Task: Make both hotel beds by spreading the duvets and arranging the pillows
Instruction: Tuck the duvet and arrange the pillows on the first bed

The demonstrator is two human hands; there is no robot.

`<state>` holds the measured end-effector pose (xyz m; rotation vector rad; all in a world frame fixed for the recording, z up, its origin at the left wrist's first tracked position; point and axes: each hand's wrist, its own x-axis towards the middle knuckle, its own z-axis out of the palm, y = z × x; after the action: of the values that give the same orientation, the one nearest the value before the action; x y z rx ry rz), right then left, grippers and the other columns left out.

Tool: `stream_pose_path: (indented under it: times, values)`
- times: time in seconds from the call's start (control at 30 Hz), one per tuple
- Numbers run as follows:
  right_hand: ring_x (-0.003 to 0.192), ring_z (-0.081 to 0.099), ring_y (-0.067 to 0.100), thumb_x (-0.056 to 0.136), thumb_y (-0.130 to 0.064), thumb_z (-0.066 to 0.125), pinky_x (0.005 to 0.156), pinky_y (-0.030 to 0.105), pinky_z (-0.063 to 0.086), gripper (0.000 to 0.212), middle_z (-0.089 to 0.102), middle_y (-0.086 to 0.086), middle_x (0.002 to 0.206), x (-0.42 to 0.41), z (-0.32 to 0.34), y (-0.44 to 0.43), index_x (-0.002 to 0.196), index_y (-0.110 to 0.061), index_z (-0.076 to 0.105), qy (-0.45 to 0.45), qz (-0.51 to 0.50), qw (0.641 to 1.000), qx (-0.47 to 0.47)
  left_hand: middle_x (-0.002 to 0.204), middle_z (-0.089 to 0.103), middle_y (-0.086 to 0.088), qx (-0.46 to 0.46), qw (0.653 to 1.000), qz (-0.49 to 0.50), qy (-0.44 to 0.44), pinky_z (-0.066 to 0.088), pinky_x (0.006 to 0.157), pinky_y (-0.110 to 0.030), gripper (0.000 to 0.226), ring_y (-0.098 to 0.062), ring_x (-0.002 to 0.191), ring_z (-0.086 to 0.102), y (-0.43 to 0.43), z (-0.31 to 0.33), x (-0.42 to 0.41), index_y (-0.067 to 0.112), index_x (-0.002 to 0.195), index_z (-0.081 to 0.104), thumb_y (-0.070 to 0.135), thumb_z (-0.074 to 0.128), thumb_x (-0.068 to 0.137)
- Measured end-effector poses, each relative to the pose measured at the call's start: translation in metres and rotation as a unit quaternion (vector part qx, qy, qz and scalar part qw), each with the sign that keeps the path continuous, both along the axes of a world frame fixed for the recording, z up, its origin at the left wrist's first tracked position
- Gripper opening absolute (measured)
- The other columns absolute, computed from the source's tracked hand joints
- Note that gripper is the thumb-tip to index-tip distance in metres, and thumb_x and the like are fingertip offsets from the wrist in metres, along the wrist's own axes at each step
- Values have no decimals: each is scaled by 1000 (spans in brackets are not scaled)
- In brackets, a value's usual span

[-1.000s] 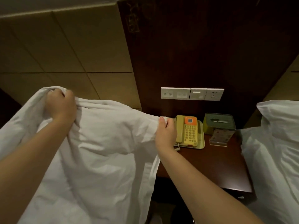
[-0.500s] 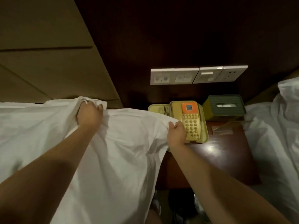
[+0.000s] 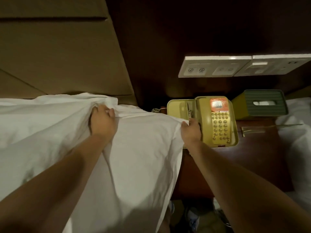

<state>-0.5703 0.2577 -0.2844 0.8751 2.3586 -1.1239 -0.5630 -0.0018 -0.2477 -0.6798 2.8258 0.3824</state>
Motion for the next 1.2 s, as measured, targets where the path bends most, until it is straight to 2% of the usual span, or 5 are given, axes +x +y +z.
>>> stream_pose_path:
  times: [0.33, 0.63, 0.87, 0.97, 1.2]
  values:
    - [141, 25, 20, 99, -26, 41, 114, 37, 19, 51, 29, -2, 154, 33, 73, -61, 148, -21, 28, 130, 248, 953, 114, 140, 37, -18, 61, 997, 33, 46, 33, 101, -39, 53, -33, 125, 41, 12, 55, 39, 7, 143, 30, 27, 46, 95]
    - [144, 18, 19, 98, -23, 45, 117, 35, 12, 58, 22, -3, 157, 86, 163, -122, 151, -25, 20, 247, 495, 828, 89, 136, 46, -12, -21, 991, 95, 92, 35, 102, -38, 53, -29, 122, 46, 10, 127, 174, 14, 143, 33, 29, 46, 94]
    - [132, 43, 23, 97, -37, 48, 101, 26, 34, 53, 45, 6, 143, 195, 157, -182, 143, -16, 35, 71, 615, 781, -88, 118, 59, -8, -125, 981, 140, 51, 32, 84, -38, 72, -27, 108, 52, -23, 118, 318, 21, 122, 50, 27, 78, 56]
    - [112, 55, 16, 93, -41, 55, 79, 15, 42, 41, 57, -6, 122, 225, 159, -220, 129, -23, 48, 24, 587, 786, -192, 125, 60, -9, -147, 982, 117, 13, 31, 81, -38, 75, -24, 113, 45, -56, 116, 355, 25, 128, 44, 35, 69, 58]
    - [114, 56, 19, 78, -46, 67, 99, 40, 46, 65, 57, -1, 126, 234, 184, -334, 132, -19, 45, 36, 506, 823, -257, 129, 58, -8, -183, 976, 114, 23, 43, 88, -39, 86, -25, 112, 57, -151, 130, 350, 19, 132, 54, 33, 85, 53]
